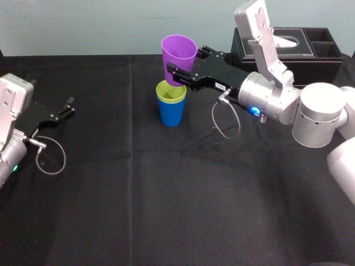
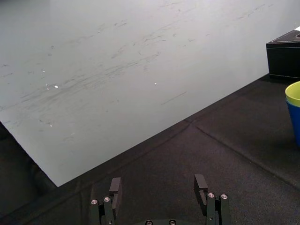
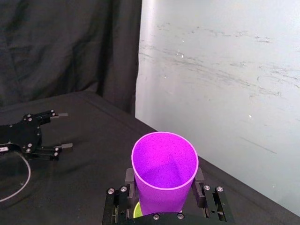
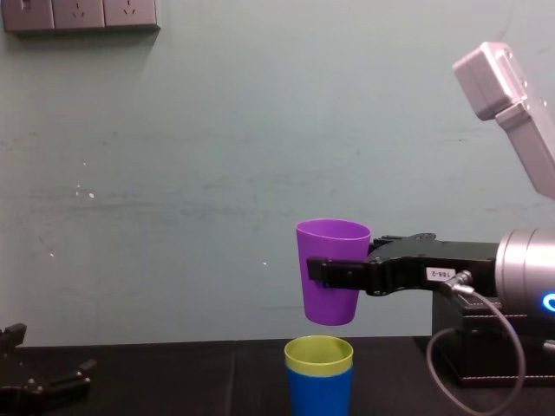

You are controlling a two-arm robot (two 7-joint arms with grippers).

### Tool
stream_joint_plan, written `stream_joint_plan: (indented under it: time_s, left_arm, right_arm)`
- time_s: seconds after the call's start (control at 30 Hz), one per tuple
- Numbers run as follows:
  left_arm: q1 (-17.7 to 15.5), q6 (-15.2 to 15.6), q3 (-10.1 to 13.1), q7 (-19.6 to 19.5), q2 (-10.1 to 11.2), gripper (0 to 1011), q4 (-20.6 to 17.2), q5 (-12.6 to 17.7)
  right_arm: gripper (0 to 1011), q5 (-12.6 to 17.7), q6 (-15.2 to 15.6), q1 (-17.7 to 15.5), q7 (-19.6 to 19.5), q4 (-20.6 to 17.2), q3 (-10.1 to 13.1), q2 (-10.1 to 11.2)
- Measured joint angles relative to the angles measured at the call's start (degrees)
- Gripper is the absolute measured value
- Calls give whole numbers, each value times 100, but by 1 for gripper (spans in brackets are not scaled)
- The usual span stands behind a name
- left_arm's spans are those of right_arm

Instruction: Stack the three plastic cups sequentially using one hand.

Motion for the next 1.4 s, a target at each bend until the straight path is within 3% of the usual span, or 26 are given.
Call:
stream_joint_plan:
  time_s: [0.77,1.4]
  left_arm:
    - [0,0,0,0,0,1010,0,0]
    - [0,0,0,0,0,1010,0,0]
  right_arm:
    - [720,-250,-447,333,112,912,-189,-358]
    - [720,-418,-549,450,210,1202,-255,-464]
